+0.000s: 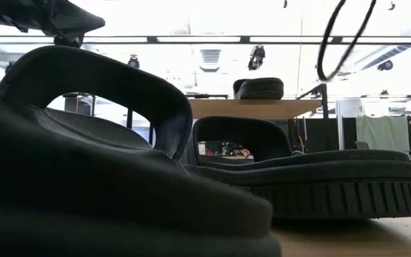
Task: Pick and place slides into the shelf
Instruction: Put the bottom right black slide on the shelf
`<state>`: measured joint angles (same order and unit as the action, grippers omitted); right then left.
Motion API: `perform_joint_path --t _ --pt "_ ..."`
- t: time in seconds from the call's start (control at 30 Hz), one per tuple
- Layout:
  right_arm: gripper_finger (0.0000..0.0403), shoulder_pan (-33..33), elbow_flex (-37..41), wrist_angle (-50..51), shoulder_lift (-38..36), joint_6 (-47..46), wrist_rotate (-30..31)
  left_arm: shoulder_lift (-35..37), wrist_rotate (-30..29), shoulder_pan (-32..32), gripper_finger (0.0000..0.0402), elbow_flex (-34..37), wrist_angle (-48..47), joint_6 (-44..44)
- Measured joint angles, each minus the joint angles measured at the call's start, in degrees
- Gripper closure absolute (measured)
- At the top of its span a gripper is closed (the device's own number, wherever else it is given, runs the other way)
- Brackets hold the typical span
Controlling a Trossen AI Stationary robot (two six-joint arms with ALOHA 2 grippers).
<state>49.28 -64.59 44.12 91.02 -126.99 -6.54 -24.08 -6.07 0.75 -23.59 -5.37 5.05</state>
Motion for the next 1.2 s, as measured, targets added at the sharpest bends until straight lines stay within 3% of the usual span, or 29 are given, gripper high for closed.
perform_joint_path --t 0.4,0.7,0.87,1.07,1.2 --pt "0.0226 1.8 7.0 -8.3 0.0 0.6 -0.7 0.0 0.0 0.0 0.0391 0.0 0.0 0.6" --pt "0.0241 2.6 11.0 -25.0 0.0 0.4 -0.9 -0.8 0.0 0.0 0.0391 0.2 0.2 0.6" --pt "0.0278 2.5 12.7 -27.1 0.0 0.8 -0.9 -1.9 0.0 0.0 0.0391 0.2 0.2 0.6" --pt "0.0354 2.1 15.2 -31.6 -0.1 1.7 -0.8 -2.8 0.0 0.0 0.0391 0.2 0.2 0.6" --pt "0.0388 1.9 15.7 -32.8 -0.2 2.3 3.5 -2.9 0.0 0.0 0.0391 0.2 0.6 0.7"
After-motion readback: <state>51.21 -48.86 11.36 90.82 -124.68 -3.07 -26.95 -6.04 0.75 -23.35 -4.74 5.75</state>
